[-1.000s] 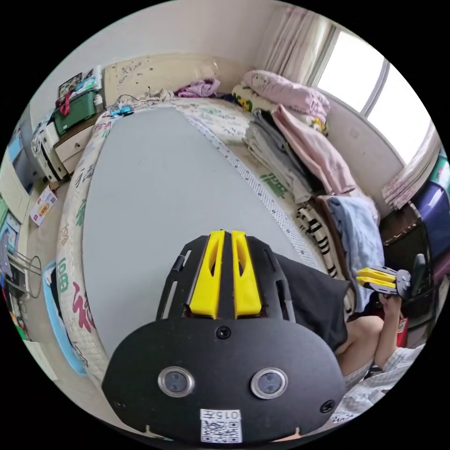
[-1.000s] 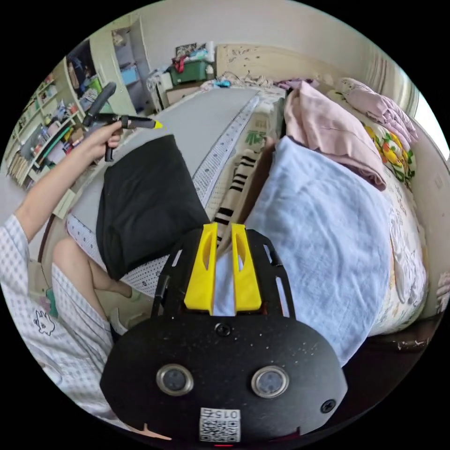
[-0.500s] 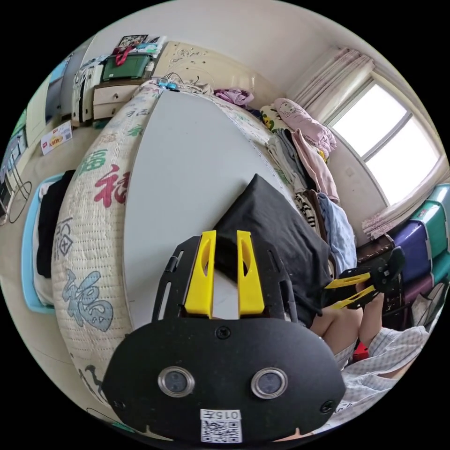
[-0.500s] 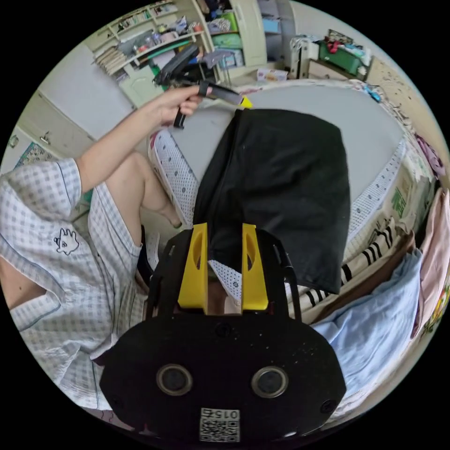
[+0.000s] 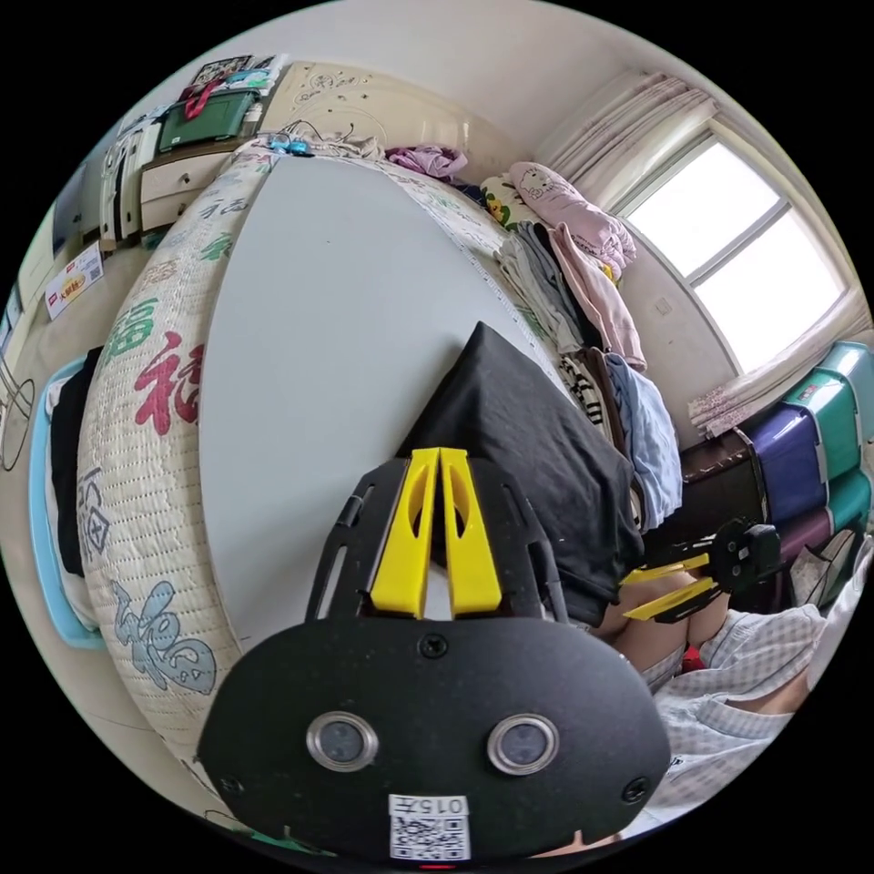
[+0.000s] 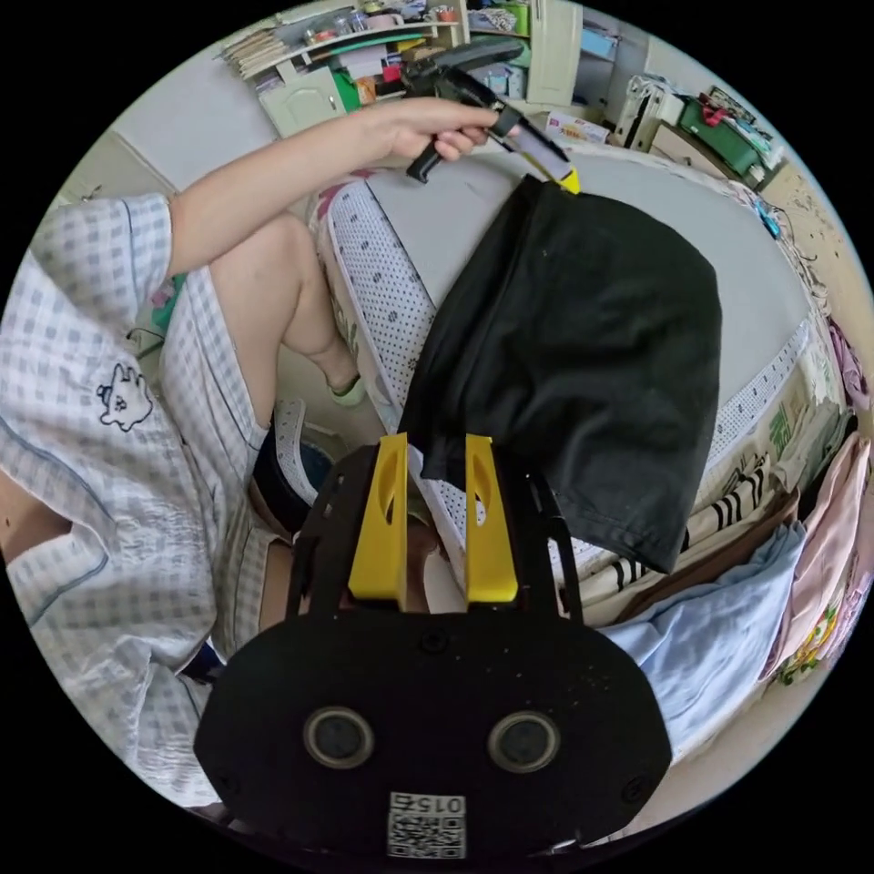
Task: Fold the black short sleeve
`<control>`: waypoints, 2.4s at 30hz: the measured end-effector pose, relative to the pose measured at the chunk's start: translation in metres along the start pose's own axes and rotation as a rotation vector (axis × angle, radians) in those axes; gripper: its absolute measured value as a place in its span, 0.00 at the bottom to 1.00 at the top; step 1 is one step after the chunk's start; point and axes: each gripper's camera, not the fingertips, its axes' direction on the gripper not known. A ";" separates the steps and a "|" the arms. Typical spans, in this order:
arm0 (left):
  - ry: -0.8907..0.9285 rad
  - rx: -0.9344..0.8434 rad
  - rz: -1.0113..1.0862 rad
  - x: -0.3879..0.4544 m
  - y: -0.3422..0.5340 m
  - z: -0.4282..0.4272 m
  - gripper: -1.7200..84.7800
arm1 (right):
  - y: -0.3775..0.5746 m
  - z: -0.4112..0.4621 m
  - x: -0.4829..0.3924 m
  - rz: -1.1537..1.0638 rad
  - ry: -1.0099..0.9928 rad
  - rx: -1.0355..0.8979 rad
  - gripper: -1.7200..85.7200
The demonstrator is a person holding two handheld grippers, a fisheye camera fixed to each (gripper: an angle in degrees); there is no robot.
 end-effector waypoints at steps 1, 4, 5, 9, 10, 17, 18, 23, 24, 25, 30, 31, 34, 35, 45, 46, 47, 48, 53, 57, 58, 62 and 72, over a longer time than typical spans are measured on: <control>0.009 -0.016 0.007 0.000 0.001 0.000 0.06 | -0.003 0.004 0.000 -0.005 0.014 -0.017 0.13; 0.017 -0.031 0.008 -0.002 0.007 -0.005 0.10 | -0.006 0.003 0.002 -0.005 0.056 -0.028 0.11; 0.001 -0.022 0.002 -0.004 0.010 -0.009 0.10 | -0.006 0.004 0.004 -0.005 0.073 -0.030 0.09; -0.015 -0.016 -0.021 -0.012 0.016 -0.010 0.11 | -0.007 0.001 0.014 0.000 0.046 -0.047 0.08; -0.008 -0.019 -0.034 -0.015 0.017 -0.009 0.11 | -0.007 0.000 0.018 0.002 0.043 -0.050 0.07; -0.001 0.017 -0.052 -0.016 0.022 -0.008 0.12 | 0.003 -0.008 0.033 0.000 0.012 -0.037 0.04; 0.000 -0.002 -0.049 -0.015 0.021 -0.003 0.12 | 0.004 -0.009 0.034 -0.002 0.009 -0.035 0.03; -0.017 -0.042 -0.024 -0.011 0.023 0.012 0.10 | 0.021 -0.022 0.051 -0.005 -0.054 -0.002 0.02; -0.016 -0.041 -0.016 -0.010 0.024 0.013 0.08 | 0.023 -0.024 0.053 -0.005 -0.062 0.005 0.01; 0.002 -0.039 -0.002 -0.009 0.025 0.015 0.05 | 0.028 -0.028 0.057 -0.008 -0.080 0.022 0.01; -0.007 0.049 0.026 0.002 0.028 0.006 0.02 | 0.056 -0.057 0.073 -0.044 -0.197 0.160 0.01; 0.004 0.092 0.027 0.004 0.030 0.000 0.01 | 0.064 -0.067 0.078 -0.047 -0.226 0.217 0.01; 0.015 0.176 0.022 0.009 0.038 -0.014 0.01 | 0.081 -0.086 0.088 -0.071 -0.296 0.328 0.01; 0.007 0.193 0.025 0.012 0.040 -0.017 0.01 | 0.083 -0.089 0.089 -0.086 -0.310 0.340 0.01; -0.185 -0.031 0.078 0.023 0.039 0.033 0.01 | 0.048 -0.046 0.084 -0.097 -0.256 0.031 0.02; -0.202 -0.049 0.086 0.026 0.038 0.040 0.01 | 0.047 -0.045 0.085 -0.094 -0.256 0.022 0.02; -0.218 -0.058 0.095 0.029 0.037 0.044 0.01 | 0.046 -0.046 0.085 -0.093 -0.249 0.015 0.02; -0.224 -0.060 0.099 0.031 0.037 0.046 0.01 | 0.047 -0.046 0.085 -0.094 -0.245 0.012 0.02; -0.290 -0.104 0.139 0.045 0.034 0.065 0.01 | 0.056 -0.056 0.091 -0.088 -0.220 -0.003 0.02; -0.318 -0.123 0.154 0.051 0.033 0.075 0.02 | 0.090 -0.086 0.113 -0.104 -0.305 0.088 0.01; -0.312 -0.122 0.149 0.051 0.033 0.077 0.02 | 0.107 -0.101 0.127 -0.057 -0.318 0.166 0.01; -0.311 -0.110 0.123 0.054 0.032 0.078 0.03 | 0.174 -0.136 0.192 0.291 -0.285 0.444 0.03; 0.342 -0.094 0.768 0.185 0.057 0.110 0.08 | 0.199 -0.126 0.237 0.621 -0.203 0.382 0.09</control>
